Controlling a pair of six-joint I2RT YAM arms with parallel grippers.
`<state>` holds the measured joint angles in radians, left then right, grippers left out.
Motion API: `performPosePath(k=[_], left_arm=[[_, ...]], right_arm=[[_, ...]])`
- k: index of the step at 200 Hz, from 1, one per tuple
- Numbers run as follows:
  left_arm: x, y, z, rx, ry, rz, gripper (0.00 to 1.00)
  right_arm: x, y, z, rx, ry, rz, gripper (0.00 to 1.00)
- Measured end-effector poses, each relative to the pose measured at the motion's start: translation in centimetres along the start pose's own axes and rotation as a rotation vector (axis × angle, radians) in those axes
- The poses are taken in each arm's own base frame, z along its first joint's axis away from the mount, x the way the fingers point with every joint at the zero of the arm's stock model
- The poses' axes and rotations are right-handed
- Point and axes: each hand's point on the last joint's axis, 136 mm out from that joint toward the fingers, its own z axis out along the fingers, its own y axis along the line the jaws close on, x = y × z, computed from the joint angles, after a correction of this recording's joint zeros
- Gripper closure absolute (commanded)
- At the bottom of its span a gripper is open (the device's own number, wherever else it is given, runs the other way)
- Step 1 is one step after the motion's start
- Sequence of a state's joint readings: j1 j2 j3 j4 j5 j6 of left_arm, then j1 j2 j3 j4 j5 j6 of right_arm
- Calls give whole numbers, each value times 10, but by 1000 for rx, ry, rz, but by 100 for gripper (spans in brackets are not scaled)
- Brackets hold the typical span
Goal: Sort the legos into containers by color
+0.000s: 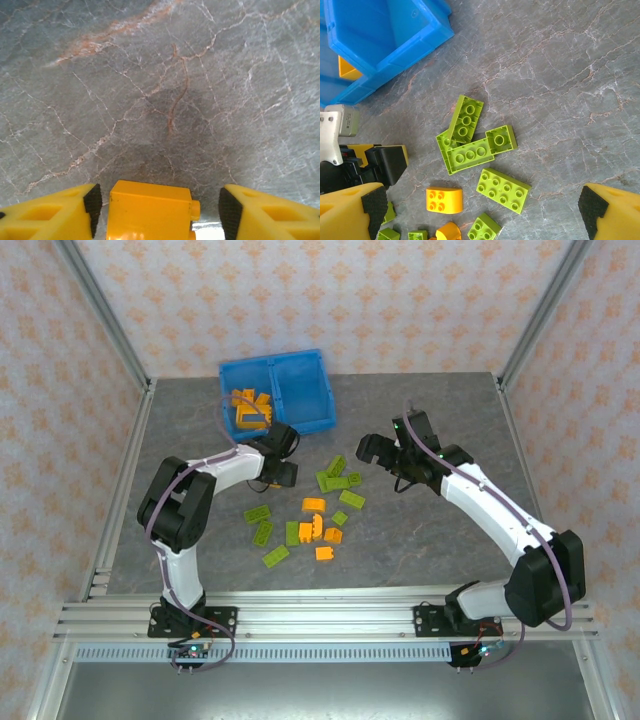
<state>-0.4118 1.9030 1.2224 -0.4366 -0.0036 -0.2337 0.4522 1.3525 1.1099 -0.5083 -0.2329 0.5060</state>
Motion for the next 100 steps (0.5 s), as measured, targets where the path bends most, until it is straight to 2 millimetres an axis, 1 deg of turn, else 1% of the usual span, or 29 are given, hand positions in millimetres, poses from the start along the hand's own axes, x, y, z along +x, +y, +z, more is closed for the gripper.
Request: performPosePath(k=[17, 49, 79, 100], left_arm=[[2, 1, 0, -4, 10, -2, 39], [7, 2, 0, -9, 26, 0, 45], [8, 4, 1, -11, 32, -17, 58], [8, 5, 0, 4, 25, -40, 61]], right_arm=[[0, 0, 0, 0, 0, 0, 1], [0, 0, 0, 0, 0, 0, 1], [0, 0, 0, 0, 0, 0, 1], [0, 0, 0, 0, 0, 0, 1]])
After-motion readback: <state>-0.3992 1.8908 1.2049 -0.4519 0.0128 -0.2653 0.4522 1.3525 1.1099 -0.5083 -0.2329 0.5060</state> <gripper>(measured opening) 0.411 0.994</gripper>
